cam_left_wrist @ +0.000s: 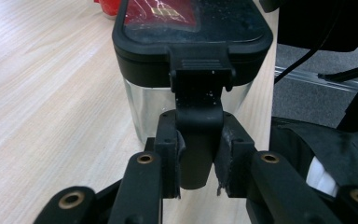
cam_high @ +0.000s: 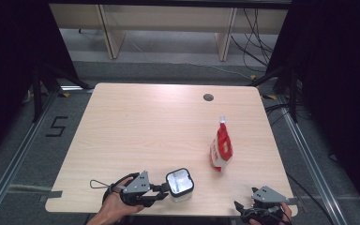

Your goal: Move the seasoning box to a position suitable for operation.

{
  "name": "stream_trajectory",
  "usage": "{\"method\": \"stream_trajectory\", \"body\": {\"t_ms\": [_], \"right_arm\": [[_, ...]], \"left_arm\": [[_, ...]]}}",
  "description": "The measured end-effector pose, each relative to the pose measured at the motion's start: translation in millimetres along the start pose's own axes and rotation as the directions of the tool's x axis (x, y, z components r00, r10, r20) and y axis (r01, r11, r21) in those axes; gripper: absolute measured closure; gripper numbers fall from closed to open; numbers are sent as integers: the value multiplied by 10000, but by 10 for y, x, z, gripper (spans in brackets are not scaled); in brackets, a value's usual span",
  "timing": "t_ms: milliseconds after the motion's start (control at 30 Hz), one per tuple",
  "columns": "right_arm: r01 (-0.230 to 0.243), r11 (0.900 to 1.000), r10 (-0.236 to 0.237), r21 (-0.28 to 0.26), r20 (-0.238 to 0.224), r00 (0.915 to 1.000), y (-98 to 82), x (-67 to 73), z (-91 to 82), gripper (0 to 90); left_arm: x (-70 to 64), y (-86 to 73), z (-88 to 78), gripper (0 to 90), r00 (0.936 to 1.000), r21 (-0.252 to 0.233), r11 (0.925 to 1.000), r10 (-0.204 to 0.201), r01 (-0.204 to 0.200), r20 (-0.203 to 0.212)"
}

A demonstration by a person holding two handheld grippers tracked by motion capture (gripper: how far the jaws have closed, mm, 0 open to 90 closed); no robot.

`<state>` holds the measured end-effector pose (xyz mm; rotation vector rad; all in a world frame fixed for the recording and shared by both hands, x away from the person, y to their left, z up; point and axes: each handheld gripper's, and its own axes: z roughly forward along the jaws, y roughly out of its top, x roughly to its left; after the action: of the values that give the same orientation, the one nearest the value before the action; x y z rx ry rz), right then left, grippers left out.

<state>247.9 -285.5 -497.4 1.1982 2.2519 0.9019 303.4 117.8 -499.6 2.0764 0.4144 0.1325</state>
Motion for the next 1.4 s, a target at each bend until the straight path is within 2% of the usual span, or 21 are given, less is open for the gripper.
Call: {"method": "stream_trajectory", "body": {"t_ms": [100,133,233,400,567,633,667,733,800,833,867,900,933,967,1033,1067,1133,1200,1300,1367,1400], "right_arm": [[196,9998,-196,-9,-41,9998,3,-17,4,203],[235,9997,-235,19,-32,9997,3,-17,6,203],[230,9997,-230,60,43,9997,7,-11,-5,203],[271,9996,-271,95,21,9996,9,-8,0,203],[211,9996,-210,175,-34,9998,11,0,-9,203],[-30,9998,31,174,-39,10000,7,19,-10,203],[269,9996,-269,83,-30,9996,9,-7,-2,203],[281,9996,-280,86,-28,9996,7,-10,-1,203],[173,9998,-172,131,-144,9997,5,-10,3,203],[163,9998,-161,98,-176,9997,4,-10,8,203],[259,9997,-259,14,-71,9996,4,-18,2,204],[196,9998,-195,11,-177,9997,5,-19,-3,205],[196,9998,-195,11,-177,9997,5,-19,-3,205],[107,9999,-108,-29,-275,9996,9,-19,-5,206],[46,10000,-48,-52,-291,9996,6,-9,-5,208],[251,9996,-254,-97,-254,9994,2,-19,-7,208],[1,9999,-5,-121,-342,9994,2,-1,-7,208],[158,9998,-162,-116,-354,9992,1,-15,-6,208],[-49,10000,46,-42,-538,9985,5,3,0,208],[-1,10000,-1,-46,-439,9990,10,4,-10,208],[31,10000,-34,-54,-441,9990,11,2,-10,208]], "left_arm": [[27,-2,-9,716,9994,-24,10000,-61,60,-345],[57,-4,-27,712,9978,4,9996,-278,278,-609],[105,-13,-49,696,9964,75,9997,-214,220,-815],[109,-11,-49,700,9924,-30,9991,-429,429,-1151],[118,-9,-55,717,9910,23,9995,-297,302,-1307],[116,-10,-59,717,9907,27,9995,-295,301,-1328],[116,-10,-63,713,9913,-23,9994,-345,345,-1270],[120,-9,-71,701,9926,-58,9990,-438,435,-1133],[130,-2,-97,590,9921,-77,9985,-551,546,-1126],[127,-1,-119,590,9898,-49,9971,-762,761,-1201],[121,2,-152,497,9884,-153,9949,-1007,996,-1133],[121,2,-152,457,9884,-153,9949,-1007,996,-1133],[117,1,-175,457,9865,-94,9935,-1139,1136,-1180],[97,-5,-205,403,9836,-248,9903,-1384,1364,-1159],[99,-3,-236,370,9851,-245,9918,-1271,1251,-1162],[76,-5,-251,357,9794,-197,9879,-1549,1537,-1298],[71,-4,-278,336,9787,-262,9870,-1608,1587,-1277],[61,-2,-298,329,9777,-327,9867,-1624,1595,-1331],[34,8,-361,307,9680,-470,9790,-2031,1982,-1473],[28,15,-391,297,9656,-507,9765,-2147,2094,-1464],[15,41,-441,291,9510,-825,9561,-2890,2811,-1098]]}}
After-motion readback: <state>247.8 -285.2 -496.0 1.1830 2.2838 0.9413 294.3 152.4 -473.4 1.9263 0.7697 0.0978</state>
